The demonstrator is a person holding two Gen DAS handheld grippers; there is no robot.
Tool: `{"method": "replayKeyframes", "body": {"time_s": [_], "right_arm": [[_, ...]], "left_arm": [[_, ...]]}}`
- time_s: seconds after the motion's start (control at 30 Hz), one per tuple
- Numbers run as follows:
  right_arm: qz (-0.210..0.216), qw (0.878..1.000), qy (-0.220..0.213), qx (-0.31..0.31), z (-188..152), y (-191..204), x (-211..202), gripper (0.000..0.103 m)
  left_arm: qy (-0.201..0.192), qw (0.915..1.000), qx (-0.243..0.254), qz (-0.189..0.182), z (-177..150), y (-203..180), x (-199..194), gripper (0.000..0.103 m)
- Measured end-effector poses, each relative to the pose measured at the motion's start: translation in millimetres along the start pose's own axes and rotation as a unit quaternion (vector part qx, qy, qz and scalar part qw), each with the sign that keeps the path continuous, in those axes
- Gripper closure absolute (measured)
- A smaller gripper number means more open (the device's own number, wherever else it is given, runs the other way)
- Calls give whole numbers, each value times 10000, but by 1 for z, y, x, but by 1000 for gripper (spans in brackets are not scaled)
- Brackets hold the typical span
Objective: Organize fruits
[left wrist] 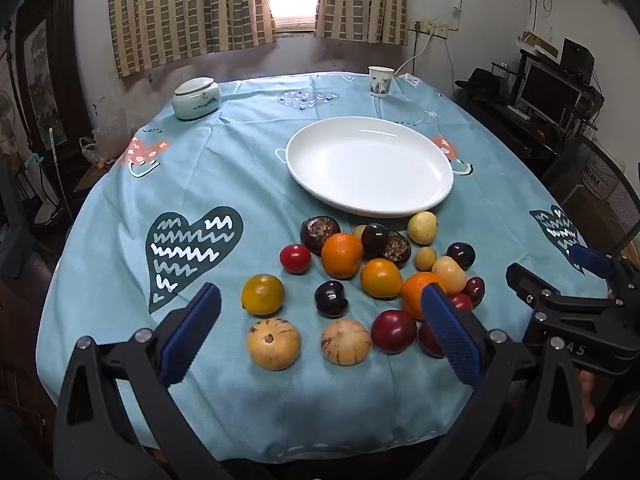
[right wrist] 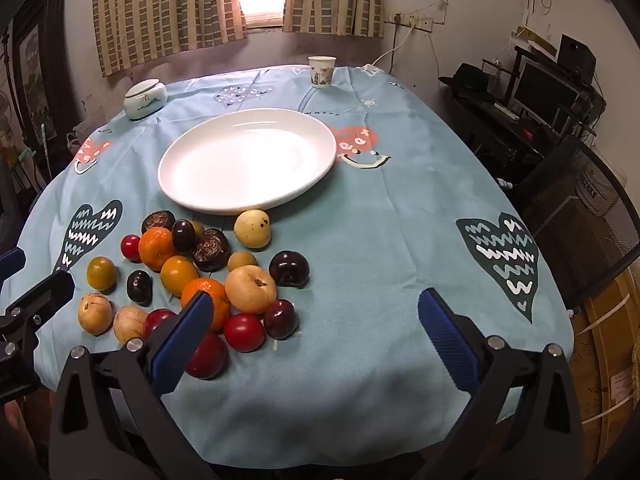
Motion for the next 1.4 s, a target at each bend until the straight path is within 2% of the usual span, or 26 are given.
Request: {"method": "replayKeyframes", "body": {"time_s": [0.4,1.4], "right_arm": [[195,9996,174,83,1,3,7,1],[124,9998,132,-96,2,11,0,1]], "left_arm": [[-6,10000,-28,21,1,8,-6,2],[3,10000,-29,15,0,10,0,2]]}}
Point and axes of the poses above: each gripper's, at about its wrist camera, not at the fingertips, and x roughly the way its jaws point, y to its left, z to its top, the point moved 1 cm from there along x, roughly the way its jaws point, and after that the axes turned 8 degrees about y, right-handed, at the moved point
